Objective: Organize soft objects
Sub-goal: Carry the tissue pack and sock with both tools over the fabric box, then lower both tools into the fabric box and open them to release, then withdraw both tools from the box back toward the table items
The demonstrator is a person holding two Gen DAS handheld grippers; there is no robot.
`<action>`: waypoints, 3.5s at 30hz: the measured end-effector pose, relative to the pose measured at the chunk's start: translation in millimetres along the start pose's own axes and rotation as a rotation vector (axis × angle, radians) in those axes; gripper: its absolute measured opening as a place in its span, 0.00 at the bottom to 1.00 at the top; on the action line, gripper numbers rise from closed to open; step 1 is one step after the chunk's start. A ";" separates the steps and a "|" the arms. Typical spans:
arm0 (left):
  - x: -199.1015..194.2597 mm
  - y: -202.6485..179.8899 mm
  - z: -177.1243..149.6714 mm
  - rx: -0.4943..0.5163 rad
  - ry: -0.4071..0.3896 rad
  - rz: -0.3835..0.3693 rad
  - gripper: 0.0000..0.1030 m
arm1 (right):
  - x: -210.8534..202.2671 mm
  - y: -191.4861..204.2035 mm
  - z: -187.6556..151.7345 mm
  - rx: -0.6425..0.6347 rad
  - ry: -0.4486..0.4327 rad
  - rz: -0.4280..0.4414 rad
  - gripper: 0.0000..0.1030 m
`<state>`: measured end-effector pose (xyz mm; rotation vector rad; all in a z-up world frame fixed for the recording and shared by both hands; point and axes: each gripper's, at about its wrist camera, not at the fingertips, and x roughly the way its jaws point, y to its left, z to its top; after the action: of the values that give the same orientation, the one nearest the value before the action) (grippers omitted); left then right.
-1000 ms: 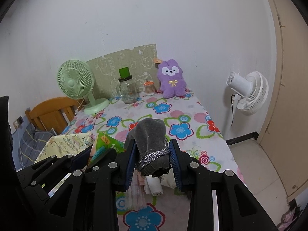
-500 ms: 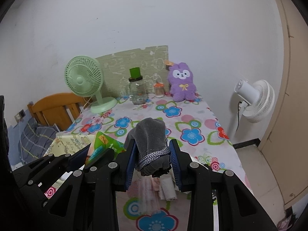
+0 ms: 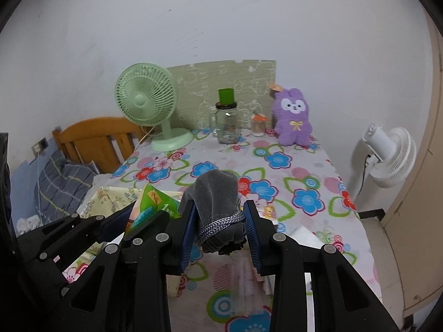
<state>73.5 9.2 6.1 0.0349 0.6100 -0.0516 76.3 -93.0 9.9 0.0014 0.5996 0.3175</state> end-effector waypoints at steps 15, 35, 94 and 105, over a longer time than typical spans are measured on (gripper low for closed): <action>17.3 54.0 -3.3 -0.029 0.050 0.059 0.18 | 41.1 48.8 11.7 -0.092 0.047 0.092 0.36; 74.3 107.9 -33.5 -0.028 0.208 0.088 0.20 | 129.4 95.6 -4.3 -0.127 0.224 0.198 0.36; -3.5 24.5 -25.7 0.046 0.042 0.051 1.00 | 26.4 42.4 -4.6 -0.159 0.064 0.074 0.85; -14.2 -7.1 -21.4 0.044 0.023 0.007 1.00 | -2.4 7.7 -8.4 -0.113 0.016 0.017 0.96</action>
<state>49.2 3.7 -3.4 0.0804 0.6314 -0.0584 67.5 -87.2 5.0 -0.1051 0.5972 0.3683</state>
